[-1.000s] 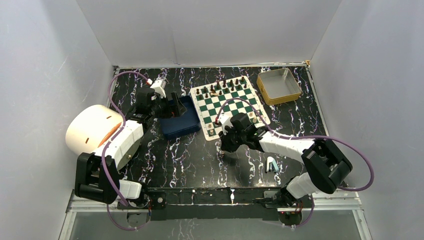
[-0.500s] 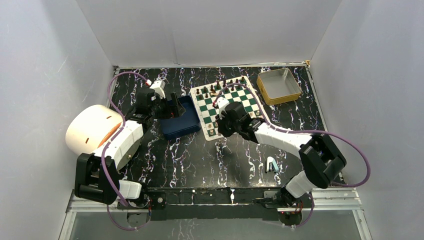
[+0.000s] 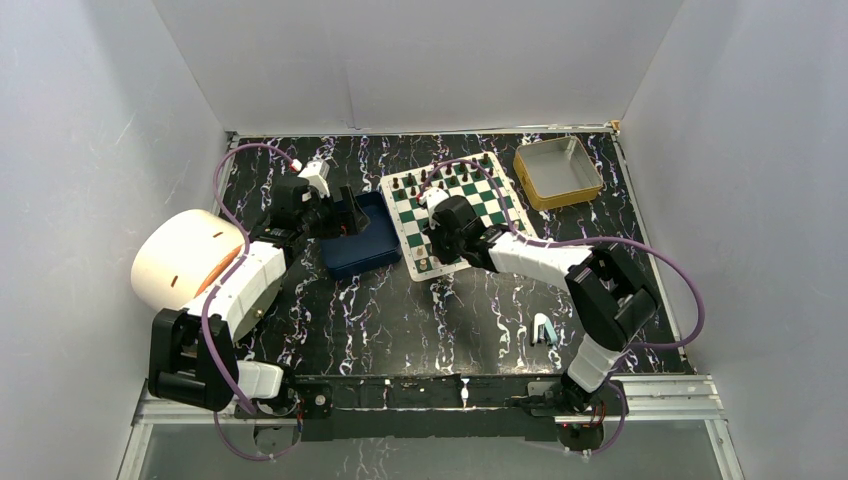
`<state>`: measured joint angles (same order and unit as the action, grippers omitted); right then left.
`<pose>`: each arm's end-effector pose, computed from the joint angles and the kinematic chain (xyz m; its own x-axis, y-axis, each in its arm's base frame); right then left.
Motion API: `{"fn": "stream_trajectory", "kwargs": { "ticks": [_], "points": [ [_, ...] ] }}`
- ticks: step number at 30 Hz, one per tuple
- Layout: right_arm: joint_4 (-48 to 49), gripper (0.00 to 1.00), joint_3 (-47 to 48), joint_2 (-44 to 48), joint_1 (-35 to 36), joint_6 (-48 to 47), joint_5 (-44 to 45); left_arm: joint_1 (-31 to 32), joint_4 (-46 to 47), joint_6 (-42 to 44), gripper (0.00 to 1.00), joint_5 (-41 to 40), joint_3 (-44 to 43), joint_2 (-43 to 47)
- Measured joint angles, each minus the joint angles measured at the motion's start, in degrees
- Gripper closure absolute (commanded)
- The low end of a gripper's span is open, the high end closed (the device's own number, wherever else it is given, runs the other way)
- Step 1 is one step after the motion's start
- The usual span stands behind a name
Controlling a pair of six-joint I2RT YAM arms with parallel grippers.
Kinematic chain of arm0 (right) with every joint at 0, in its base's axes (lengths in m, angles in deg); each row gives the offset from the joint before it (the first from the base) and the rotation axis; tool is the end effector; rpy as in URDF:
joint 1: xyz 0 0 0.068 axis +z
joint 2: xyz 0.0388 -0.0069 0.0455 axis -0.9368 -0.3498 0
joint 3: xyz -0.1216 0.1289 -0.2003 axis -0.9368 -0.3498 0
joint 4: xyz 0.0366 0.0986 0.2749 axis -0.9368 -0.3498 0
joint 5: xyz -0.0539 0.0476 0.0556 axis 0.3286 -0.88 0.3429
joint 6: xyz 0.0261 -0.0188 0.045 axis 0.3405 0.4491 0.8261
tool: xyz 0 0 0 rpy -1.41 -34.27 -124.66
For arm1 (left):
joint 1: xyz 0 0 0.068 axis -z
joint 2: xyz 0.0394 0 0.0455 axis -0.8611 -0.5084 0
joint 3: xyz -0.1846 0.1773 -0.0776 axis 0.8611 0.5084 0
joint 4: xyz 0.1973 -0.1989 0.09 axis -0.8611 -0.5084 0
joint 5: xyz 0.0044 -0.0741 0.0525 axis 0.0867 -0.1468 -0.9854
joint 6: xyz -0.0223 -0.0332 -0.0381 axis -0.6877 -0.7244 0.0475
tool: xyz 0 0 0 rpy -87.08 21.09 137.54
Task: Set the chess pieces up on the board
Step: Pick up the chess piece at the center of the board, then place the chess piece on the chessboard.
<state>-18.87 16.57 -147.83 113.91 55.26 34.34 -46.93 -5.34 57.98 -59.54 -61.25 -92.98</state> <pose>0.2857 0.2742 0.1768 -0.5122 -0.3845 -0.7680 -0.5985 0.8011 -0.0018 0.3220 -0.0809 0.2469 -0.5666 -0.2193 -0.7943 0.2425 0.8768 -0.4151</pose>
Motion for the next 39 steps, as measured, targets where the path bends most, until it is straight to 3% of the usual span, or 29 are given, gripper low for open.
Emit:
{"fn": "stream_trajectory", "kwargs": {
  "ticks": [28,39],
  "points": [
    [0.1,0.76,0.8,-2.6,-0.1,1.2,1.7,0.0,0.0,0.0,0.08,0.1,0.0,0.3],
    [-0.4,0.59,1.1,-4.1,-0.1,2.4,1.6,0.0,0.0,0.0,0.08,0.1,0.0,0.8]
  ]
}}
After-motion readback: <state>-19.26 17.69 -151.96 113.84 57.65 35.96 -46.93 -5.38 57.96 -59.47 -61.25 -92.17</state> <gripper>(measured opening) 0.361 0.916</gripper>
